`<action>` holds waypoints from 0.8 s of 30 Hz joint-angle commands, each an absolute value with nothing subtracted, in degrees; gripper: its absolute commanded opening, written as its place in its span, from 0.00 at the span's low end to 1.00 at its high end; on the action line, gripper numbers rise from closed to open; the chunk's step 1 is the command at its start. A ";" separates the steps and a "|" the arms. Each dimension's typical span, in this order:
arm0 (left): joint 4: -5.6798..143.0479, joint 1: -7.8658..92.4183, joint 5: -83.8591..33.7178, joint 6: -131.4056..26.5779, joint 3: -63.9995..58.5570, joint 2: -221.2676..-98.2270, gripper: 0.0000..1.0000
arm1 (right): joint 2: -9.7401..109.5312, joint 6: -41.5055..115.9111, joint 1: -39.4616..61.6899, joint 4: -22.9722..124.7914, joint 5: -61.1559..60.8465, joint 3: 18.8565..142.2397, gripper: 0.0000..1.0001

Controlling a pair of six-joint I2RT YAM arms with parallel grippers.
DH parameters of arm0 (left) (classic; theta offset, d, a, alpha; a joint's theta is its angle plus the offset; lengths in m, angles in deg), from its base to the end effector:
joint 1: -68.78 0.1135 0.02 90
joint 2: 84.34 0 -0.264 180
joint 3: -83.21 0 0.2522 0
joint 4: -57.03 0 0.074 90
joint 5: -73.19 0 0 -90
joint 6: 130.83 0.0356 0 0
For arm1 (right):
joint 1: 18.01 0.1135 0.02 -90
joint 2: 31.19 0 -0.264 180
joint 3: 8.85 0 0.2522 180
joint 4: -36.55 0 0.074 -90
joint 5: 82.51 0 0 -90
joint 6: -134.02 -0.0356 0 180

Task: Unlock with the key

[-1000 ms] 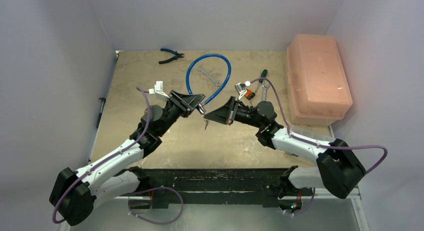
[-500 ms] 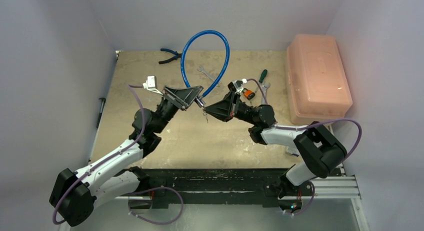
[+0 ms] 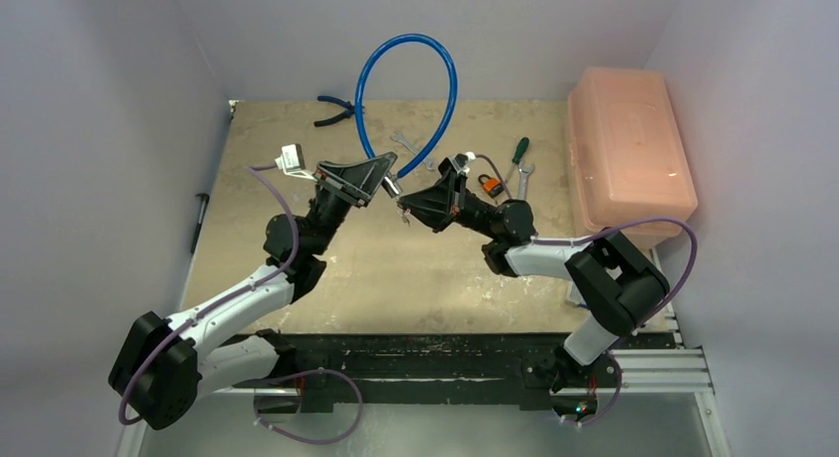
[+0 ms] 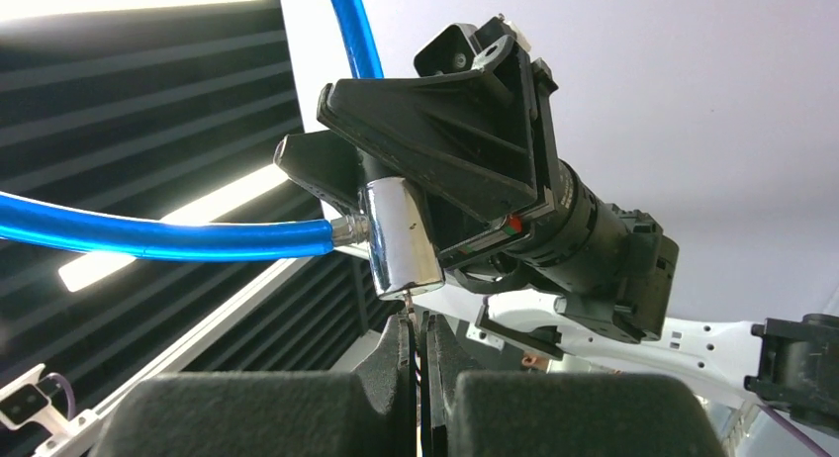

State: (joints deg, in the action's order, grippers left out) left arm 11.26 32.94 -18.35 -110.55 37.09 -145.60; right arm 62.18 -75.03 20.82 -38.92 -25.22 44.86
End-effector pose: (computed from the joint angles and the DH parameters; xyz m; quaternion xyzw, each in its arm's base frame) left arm 0.1865 -0.1359 0.3349 -0.1331 0.4771 -0.6958 0.5201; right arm 0.2325 0.2119 0.2769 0.0898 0.4958 0.8630 0.0380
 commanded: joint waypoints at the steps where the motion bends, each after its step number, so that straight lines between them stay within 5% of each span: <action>1: -2.25 30.37 -28.96 -114.05 35.58 -145.90 0.00 | 63.48 -83.42 20.00 -55.07 -15.89 48.14 0.00; 6: 1.64 30.37 -25.87 -112.91 36.22 -144.33 0.00 | 63.09 -83.53 20.04 -55.04 -17.08 47.17 0.03; 16: 18.03 30.51 -17.69 -108.09 36.05 -137.69 0.00 | 59.81 -71.51 14.42 -54.50 -27.95 38.43 0.63; 24: 24.44 30.52 -14.67 -107.20 36.27 -136.10 0.00 | 50.98 -57.69 12.74 -47.76 -32.33 31.32 0.77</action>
State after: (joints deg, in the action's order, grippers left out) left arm 23.94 30.49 -17.13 -108.65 37.11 -137.99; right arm 57.22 -67.90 13.34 -36.91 -28.85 32.97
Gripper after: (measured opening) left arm 0.309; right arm 0.756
